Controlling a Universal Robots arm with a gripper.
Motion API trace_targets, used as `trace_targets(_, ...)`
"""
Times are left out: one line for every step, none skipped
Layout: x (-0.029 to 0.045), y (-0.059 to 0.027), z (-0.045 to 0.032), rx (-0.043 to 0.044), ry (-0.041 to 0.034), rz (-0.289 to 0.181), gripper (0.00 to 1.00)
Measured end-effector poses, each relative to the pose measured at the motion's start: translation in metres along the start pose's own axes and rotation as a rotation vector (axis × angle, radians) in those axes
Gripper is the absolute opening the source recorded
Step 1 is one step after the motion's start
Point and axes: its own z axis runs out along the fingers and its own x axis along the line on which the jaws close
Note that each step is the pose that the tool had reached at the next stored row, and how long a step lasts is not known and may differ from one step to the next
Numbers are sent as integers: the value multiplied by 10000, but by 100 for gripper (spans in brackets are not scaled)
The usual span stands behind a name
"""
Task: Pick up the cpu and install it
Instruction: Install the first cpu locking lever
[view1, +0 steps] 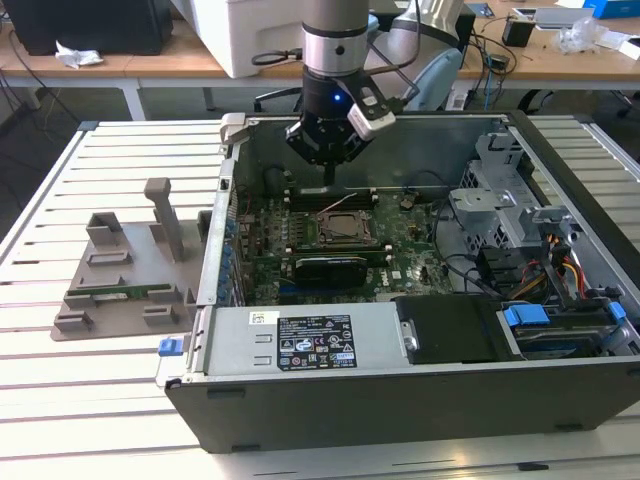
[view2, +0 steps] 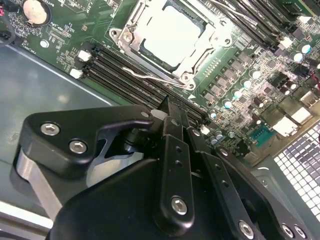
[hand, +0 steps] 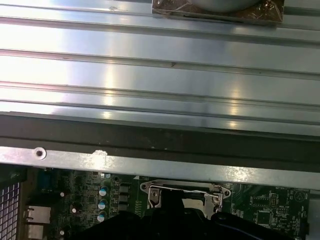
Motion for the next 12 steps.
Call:
trace_targets(1, -11, 7, -4, 0, 2, 11)
trace_targets(2, -20, 17, -12, -1, 2, 11)
trace_targets(4, -42, 43, -39, -1, 2, 11)
trace_targets(5, -54, 58, -70, -4, 2, 11)
trace_targets(5, -62, 67, -108, -6, 1, 11)
trace_targets(6, -72, 72, -181, -12, 1, 11)
trace_targets(7, -85, 74, -331, -24, 2, 11)
trace_targets(8, -100, 75, -518, -37, 4, 11)
trace_targets(10, -114, 77, -657, -47, 5, 11)
trace_targets(11, -144, 93, -817, -60, 3, 11)
trace_targets(12, -160, 120, -860, -64, 3, 11)
trace_targets(13, -162, 140, -862, -63, 5, 11)
